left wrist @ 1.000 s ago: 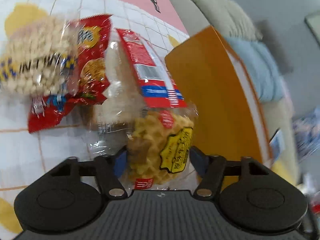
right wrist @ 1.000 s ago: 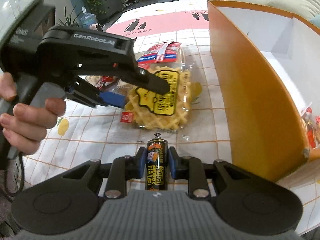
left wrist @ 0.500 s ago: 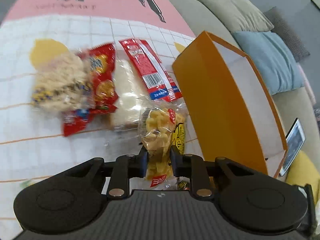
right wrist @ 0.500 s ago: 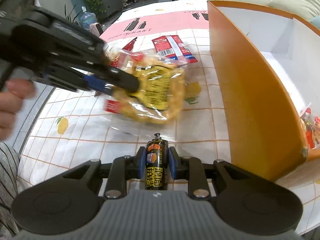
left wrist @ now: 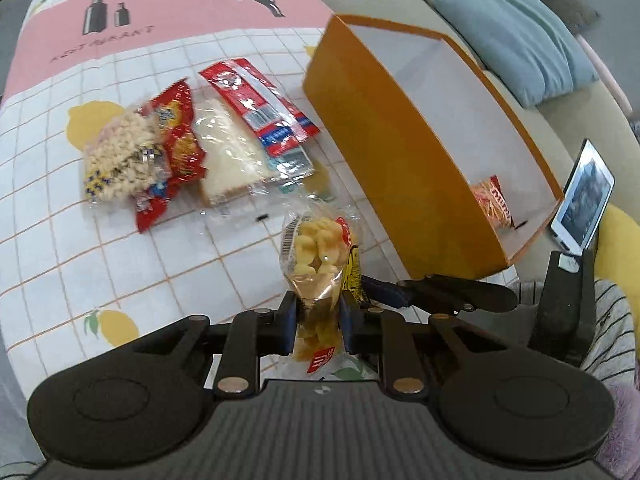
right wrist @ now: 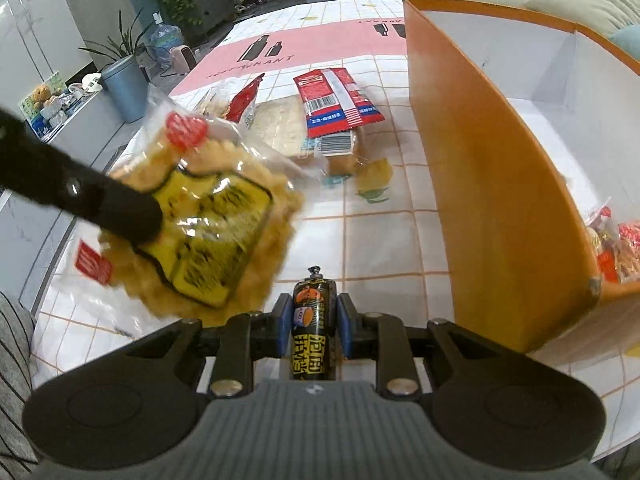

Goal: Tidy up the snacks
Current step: 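Lift the waffle bag with the left gripper while the right drops the sausage into the box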

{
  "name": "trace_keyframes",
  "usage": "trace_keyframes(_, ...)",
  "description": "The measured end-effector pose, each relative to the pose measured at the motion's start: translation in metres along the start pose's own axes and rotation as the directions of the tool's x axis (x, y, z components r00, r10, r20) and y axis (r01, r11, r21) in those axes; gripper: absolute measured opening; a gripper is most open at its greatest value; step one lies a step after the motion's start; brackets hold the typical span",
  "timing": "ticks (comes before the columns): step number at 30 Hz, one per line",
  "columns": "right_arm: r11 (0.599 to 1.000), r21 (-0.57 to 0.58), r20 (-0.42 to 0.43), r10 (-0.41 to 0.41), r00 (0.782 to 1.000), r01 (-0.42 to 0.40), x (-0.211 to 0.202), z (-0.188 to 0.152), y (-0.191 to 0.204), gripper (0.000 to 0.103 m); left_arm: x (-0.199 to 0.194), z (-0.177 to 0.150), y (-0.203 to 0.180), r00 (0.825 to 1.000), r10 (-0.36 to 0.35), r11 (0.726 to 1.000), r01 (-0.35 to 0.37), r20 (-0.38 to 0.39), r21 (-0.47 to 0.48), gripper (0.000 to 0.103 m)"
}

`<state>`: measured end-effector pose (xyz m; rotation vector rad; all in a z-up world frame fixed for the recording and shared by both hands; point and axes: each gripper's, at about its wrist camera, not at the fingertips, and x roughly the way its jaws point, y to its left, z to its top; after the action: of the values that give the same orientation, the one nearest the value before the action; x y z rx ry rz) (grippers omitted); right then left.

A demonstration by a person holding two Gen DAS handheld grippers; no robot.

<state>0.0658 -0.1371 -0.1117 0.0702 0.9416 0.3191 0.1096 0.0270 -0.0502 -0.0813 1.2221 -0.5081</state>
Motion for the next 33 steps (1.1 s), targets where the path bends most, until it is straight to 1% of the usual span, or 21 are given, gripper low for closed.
trace_keyframes(2, 1.000, 0.000, 0.002, -0.002, 1.000, 0.002, -0.001, -0.001, 0.001, 0.022, 0.009, -0.001, 0.001, 0.999, -0.039, 0.999, 0.039, -0.006, -0.010, 0.025)
trace_keyframes(3, 1.000, -0.004, 0.003, -0.004, 1.000, 0.004, -0.001, -0.001, 0.002, 0.022, 0.013, -0.002, 0.004, 0.997, -0.076, 0.997, 0.076, 0.008, -0.021, 0.025)
trace_keyframes(6, 1.000, -0.018, 0.007, -0.009, 1.000, 0.010, -0.004, -0.003, 0.004, 0.022, 0.013, -0.003, 0.011, 0.991, -0.135, 0.988, 0.136, 0.017, -0.076, 0.027)
trace_keyframes(7, 1.000, -0.018, 0.008, -0.010, 1.000, 0.010, -0.004, -0.004, 0.004, 0.022, 0.017, -0.002, 0.015, 0.988, -0.153, 0.984, 0.154, 0.010, -0.091, 0.032)
trace_keyframes(8, 1.000, -0.015, 0.008, -0.010, 1.000, 0.010, -0.005, -0.004, 0.004, 0.022, 0.020, -0.001, 0.016, 0.990, -0.144, 0.984, 0.143, -0.004, -0.103, 0.037)
trace_keyframes(10, 1.000, -0.008, 0.008, -0.007, 1.000, 0.007, -0.006, -0.004, 0.003, 0.022, 0.030, 0.001, 0.016, 0.997, -0.039, 0.993, 0.032, -0.059, -0.113, 0.038)
trace_keyframes(11, 1.000, -0.005, 0.009, -0.006, 1.000, 0.006, -0.006, -0.004, 0.003, 0.022, 0.036, 0.002, 0.016, 0.997, -0.004, 0.993, -0.005, -0.081, -0.115, 0.038)
trace_keyframes(12, 1.000, -0.005, 0.008, -0.006, 1.000, 0.006, -0.006, -0.004, 0.003, 0.022, 0.041, 0.002, 0.016, 0.995, 0.009, 0.993, -0.021, -0.096, -0.115, 0.038)
trace_keyframes(13, 1.000, -0.004, 0.008, -0.007, 1.000, 0.007, -0.006, -0.004, 0.003, 0.022, 0.046, 0.004, 0.016, 0.995, 0.014, 0.993, -0.027, -0.103, -0.119, 0.041)
trace_keyframes(14, 1.000, -0.005, 0.009, -0.009, 1.000, 0.009, -0.006, -0.004, 0.003, 0.022, 0.049, 0.005, 0.016, 0.995, 0.021, 0.991, -0.034, -0.097, -0.131, 0.041)
trace_keyframes(15, 1.000, -0.008, 0.009, -0.011, 1.000, 0.011, -0.005, -0.003, 0.004, 0.022, 0.050, 0.007, 0.017, 0.996, 0.025, 0.989, -0.038, -0.087, -0.144, 0.041)
trace_keyframes(17, 1.000, -0.010, 0.009, -0.011, 1.000, 0.011, -0.006, -0.004, 0.004, 0.022, 0.050, 0.008, 0.017, 0.998, 0.023, 0.986, -0.033, -0.059, -0.164, 0.036)
trace_keyframes(20, 1.000, 0.002, 0.007, -0.005, 1.000, 0.005, -0.006, -0.003, 0.002, 0.022, 0.046, 0.006, 0.018, 0.999, 0.018, 0.984, -0.025, -0.043, -0.174, 0.032)
trace_keyframes(22, 1.000, 0.018, 0.007, 0.001, 1.000, -0.001, -0.007, -0.003, 0.001, 0.022, 0.041, 0.002, 0.018, 0.999, 0.016, 0.982, -0.024, -0.043, -0.185, 0.031)
trace_keyframes(26, 1.000, -0.015, 0.013, 0.004, 1.000, -0.004, -0.008, -0.003, 0.004, 0.022, 0.019, -0.004, 0.020, 1.000, 0.016, 0.980, -0.017, -0.004, -0.201, 0.031)
trace_keyframes(28, 0.999, -0.029, 0.028, 0.015, 1.000, -0.014, -0.012, -0.002, 0.008, 0.022, 0.007, -0.004, 0.021, 0.999, 0.012, 0.978, -0.006, 0.030, -0.210, 0.031)
trace_keyframes(30, 0.999, -0.036, 0.049, 0.030, 0.998, -0.028, -0.019, 0.000, 0.010, 0.022, -0.010, -0.004, 0.020, 0.997, 0.007, 0.981, 0.008, 0.075, -0.196, 0.031)
trace_keyframes(33, 0.998, -0.038, 0.077, 0.051, 0.996, -0.048, -0.031, 0.003, 0.014, 0.022, -0.036, -0.001, 0.013, 0.988, -0.006, 0.984, 0.033, 0.156, -0.174, 0.031)
